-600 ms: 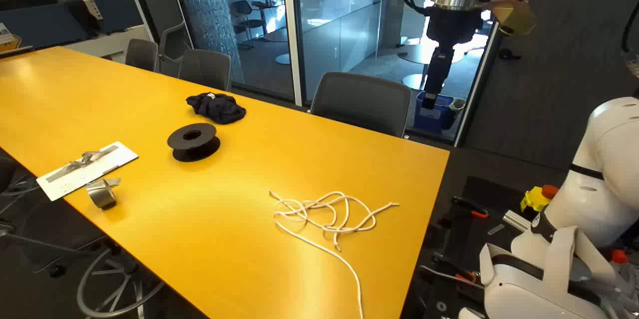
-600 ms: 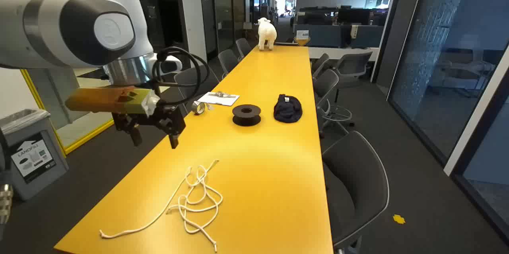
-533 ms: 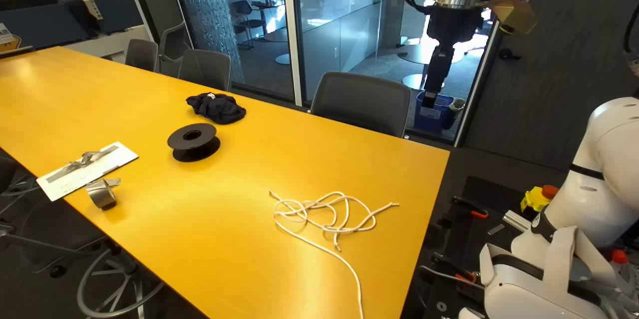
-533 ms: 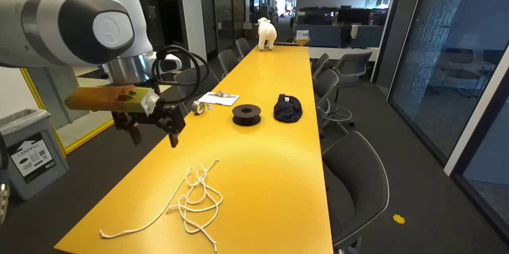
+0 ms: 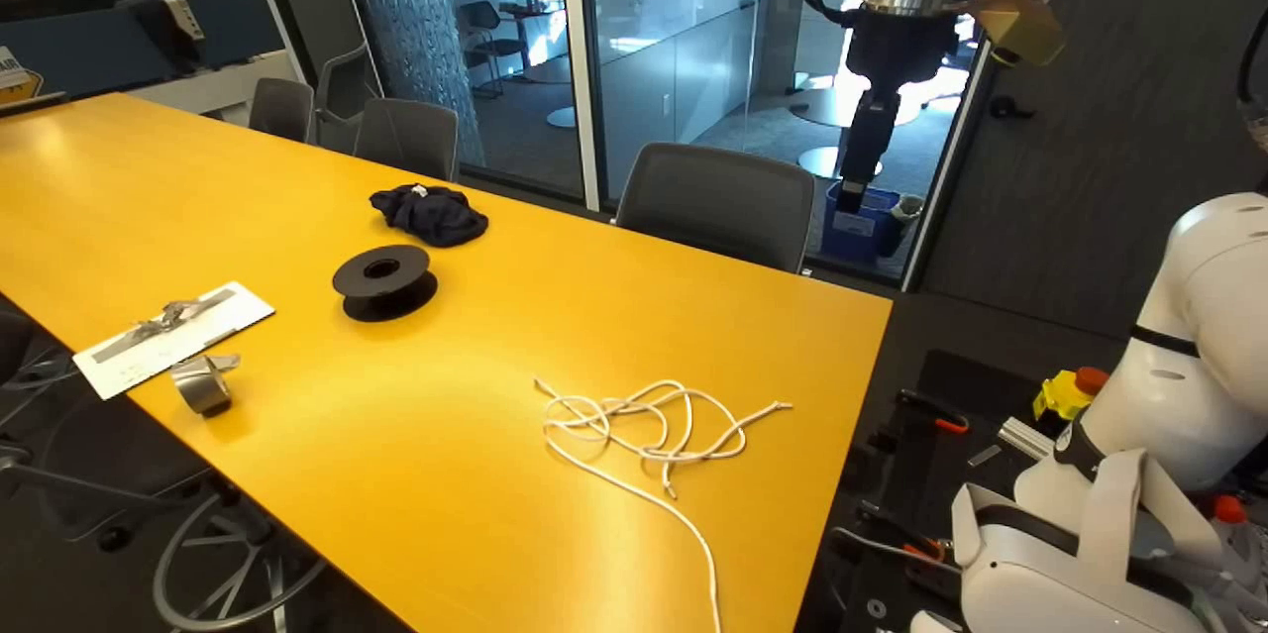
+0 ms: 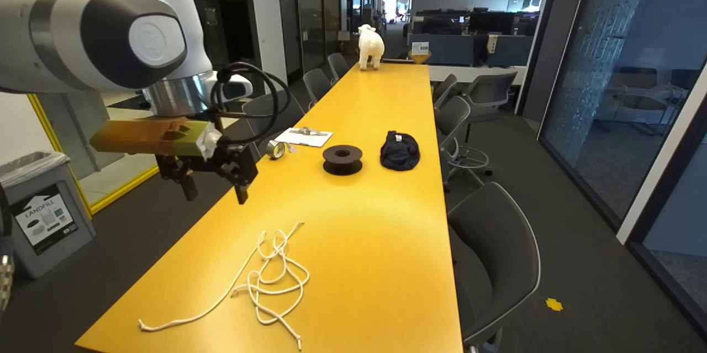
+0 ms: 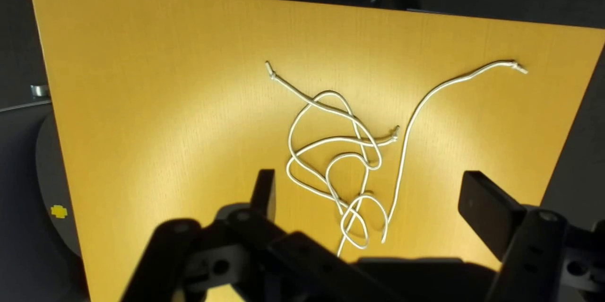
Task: Untangle the ropes on the table.
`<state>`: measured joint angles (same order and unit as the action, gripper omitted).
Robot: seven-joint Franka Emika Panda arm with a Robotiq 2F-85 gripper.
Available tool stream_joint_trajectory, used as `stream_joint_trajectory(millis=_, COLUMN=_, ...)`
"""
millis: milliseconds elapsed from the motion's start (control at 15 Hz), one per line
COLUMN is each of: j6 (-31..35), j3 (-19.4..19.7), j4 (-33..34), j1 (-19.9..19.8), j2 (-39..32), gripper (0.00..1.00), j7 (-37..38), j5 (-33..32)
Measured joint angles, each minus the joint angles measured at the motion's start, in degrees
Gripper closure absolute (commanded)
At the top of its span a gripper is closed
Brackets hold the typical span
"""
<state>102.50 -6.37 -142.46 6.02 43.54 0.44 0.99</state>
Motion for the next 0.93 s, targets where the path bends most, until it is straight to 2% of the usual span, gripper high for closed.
stream_joint_trajectory(millis=200, j6=2.62, j3=0.03, j4=-0.67, j1=0.02, j2=-3.23, gripper=0.0, j7=0.01, j5=1.44)
stream_joint_trajectory(millis=533, j6=12.17, j3=-0.03, j4=-0.15, j1=0.9, j2=-15.61, gripper=0.0, j7=0.84, j5=9.0)
stream_joint_trajectory(millis=933, j6=27.78, j3=-2.66, j4=2.07, j1=2.05, j2=-33.82, gripper=0.0, j7=10.51, j5=16.97)
